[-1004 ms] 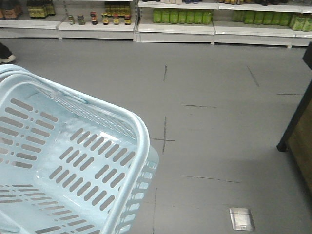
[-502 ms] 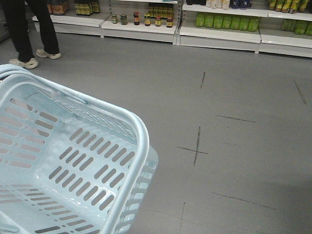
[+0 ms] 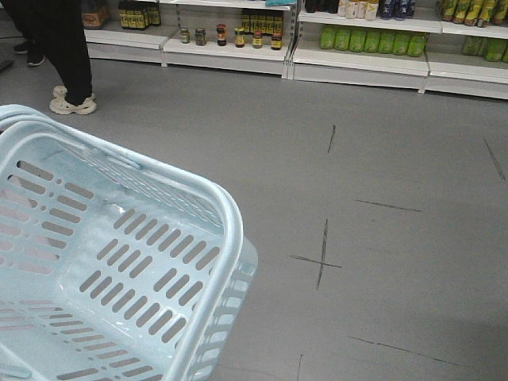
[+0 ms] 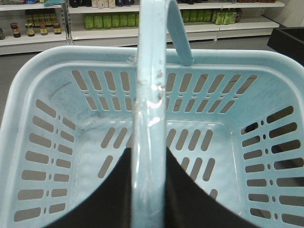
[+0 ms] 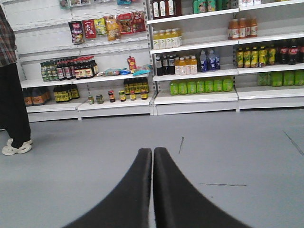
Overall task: Pick three apples into basket with both arms
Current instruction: 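Drive the base along the aisle holding the basket in the left gripper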
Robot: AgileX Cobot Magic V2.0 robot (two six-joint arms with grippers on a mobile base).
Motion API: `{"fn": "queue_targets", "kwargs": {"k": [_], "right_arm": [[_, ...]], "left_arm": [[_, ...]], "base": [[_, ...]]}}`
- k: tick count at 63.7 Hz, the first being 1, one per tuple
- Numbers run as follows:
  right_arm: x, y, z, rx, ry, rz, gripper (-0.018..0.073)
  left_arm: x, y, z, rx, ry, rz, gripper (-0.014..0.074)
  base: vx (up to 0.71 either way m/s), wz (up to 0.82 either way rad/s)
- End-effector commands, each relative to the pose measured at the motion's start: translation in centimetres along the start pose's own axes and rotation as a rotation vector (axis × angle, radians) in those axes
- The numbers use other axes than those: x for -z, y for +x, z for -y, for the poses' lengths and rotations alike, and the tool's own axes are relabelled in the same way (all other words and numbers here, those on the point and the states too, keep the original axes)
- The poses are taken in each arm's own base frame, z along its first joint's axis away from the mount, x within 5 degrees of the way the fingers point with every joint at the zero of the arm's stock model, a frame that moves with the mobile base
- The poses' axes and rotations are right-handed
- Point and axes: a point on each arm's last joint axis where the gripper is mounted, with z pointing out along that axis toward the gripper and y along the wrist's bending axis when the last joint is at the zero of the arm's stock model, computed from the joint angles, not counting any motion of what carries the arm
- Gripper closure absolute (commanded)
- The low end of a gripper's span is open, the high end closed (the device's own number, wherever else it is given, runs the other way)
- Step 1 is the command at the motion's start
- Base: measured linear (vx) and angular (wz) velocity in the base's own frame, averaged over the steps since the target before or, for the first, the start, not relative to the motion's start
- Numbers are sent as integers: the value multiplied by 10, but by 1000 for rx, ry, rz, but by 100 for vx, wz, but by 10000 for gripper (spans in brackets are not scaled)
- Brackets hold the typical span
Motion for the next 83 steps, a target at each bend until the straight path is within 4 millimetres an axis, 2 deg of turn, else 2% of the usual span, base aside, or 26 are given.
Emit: {"fn": "queue_targets", "kwargs": {"k": [1,83], "right_arm": [[0,-3,-1,15,-13,72,564],[0,-3,-1,15,-13,72,564]], "left_arm": [[6,-17,1,24,3,136,602],[6,-17,1,23,3,136,602]], "base": [[18,-16],[19,-11]]}}
